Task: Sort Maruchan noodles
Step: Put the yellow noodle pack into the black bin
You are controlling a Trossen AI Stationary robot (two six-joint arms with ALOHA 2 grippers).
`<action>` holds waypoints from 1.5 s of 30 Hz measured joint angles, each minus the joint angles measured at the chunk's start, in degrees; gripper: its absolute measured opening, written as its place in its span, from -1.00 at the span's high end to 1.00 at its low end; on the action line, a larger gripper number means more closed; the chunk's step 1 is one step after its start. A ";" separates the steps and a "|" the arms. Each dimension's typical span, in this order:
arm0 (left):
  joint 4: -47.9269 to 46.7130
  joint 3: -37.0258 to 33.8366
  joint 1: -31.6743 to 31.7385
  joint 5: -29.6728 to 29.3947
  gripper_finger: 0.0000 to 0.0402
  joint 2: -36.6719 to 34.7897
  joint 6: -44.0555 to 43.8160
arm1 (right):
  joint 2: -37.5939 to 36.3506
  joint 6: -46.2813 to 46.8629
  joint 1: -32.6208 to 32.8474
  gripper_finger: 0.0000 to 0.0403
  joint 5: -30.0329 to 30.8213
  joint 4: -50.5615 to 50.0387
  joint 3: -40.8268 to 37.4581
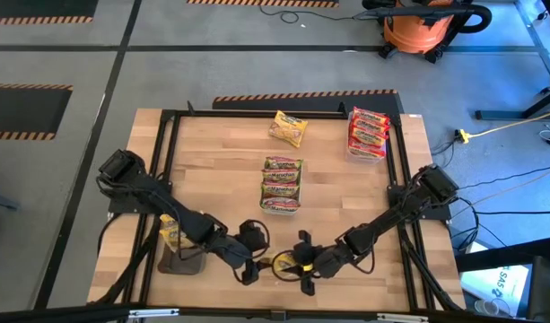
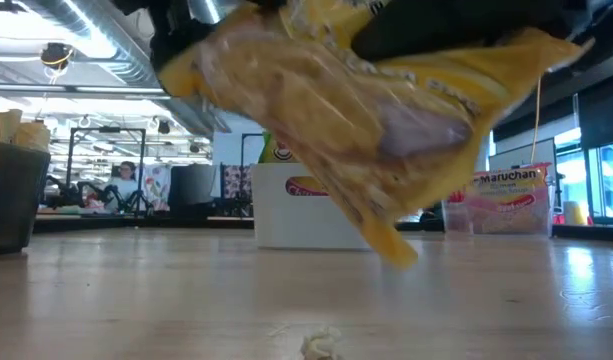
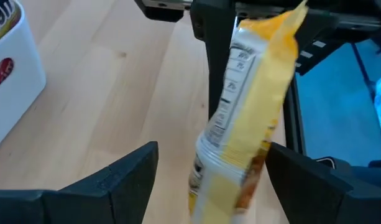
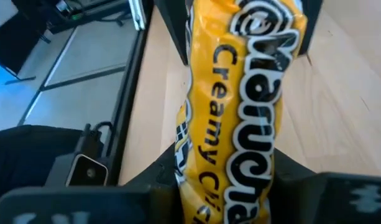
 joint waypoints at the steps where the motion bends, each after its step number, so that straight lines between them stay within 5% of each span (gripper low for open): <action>1: 0.04 0.00 0.00 -0.01 -0.44 0.00 0.19 | 0.00 -0.45 -0.09 0.52 -0.01 0.66 0.01; 13: 8.09 0.07 0.44 6.44 -0.36 3.34 2.99 | -0.02 -4.26 -0.90 0.52 -0.26 5.35 0.07; 30: 9.80 0.00 0.90 7.65 0.34 3.65 5.45 | -0.02 -2.85 -1.19 0.42 -1.00 4.62 1.25; 35: 9.72 -0.02 0.73 7.29 0.35 3.71 5.75 | -0.94 -2.79 -1.31 0.14 -3.75 2.53 1.33; 40: 7.82 -0.06 -0.36 5.35 0.35 3.56 5.68 | -6.96 0.51 -1.45 -0.19 -10.54 -10.66 1.47; 45: 6.87 -0.07 -2.13 1.32 0.35 2.92 5.92 | -11.49 2.72 2.61 -0.36 -4.48 -23.09 1.28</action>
